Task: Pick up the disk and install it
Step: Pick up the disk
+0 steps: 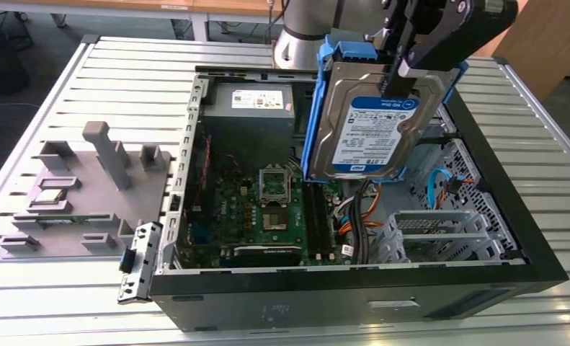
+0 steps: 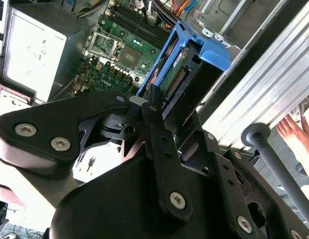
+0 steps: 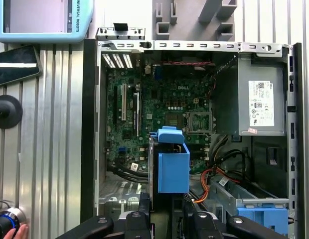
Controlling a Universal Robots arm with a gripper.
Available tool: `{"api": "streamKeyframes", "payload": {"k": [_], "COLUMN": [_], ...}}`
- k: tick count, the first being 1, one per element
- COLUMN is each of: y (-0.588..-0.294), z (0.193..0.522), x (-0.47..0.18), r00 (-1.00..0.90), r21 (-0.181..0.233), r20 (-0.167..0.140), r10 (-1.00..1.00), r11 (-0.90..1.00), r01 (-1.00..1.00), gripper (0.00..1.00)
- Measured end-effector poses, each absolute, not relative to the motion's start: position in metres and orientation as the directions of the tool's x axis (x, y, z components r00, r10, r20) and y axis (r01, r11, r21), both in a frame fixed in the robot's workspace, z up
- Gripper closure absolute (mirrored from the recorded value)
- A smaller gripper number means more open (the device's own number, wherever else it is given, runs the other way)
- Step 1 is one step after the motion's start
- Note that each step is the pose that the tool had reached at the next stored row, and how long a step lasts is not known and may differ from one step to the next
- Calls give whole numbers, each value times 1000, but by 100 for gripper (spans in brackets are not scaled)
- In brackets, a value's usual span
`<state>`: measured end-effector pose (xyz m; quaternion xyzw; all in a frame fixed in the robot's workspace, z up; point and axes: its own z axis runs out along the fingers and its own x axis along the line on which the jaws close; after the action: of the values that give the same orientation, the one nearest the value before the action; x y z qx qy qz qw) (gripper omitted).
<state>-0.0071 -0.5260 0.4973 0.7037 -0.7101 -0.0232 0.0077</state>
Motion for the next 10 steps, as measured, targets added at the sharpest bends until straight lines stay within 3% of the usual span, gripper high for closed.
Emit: {"api": "streamKeyframes", "payload": {"k": [10], "y": [-535], "z": [496], "x": [-7], "r00": [-9], "r21": [44], "r20": [-22], "r10": [-1000], "r11": [8], "r01": [-999], "gripper": [65]}}
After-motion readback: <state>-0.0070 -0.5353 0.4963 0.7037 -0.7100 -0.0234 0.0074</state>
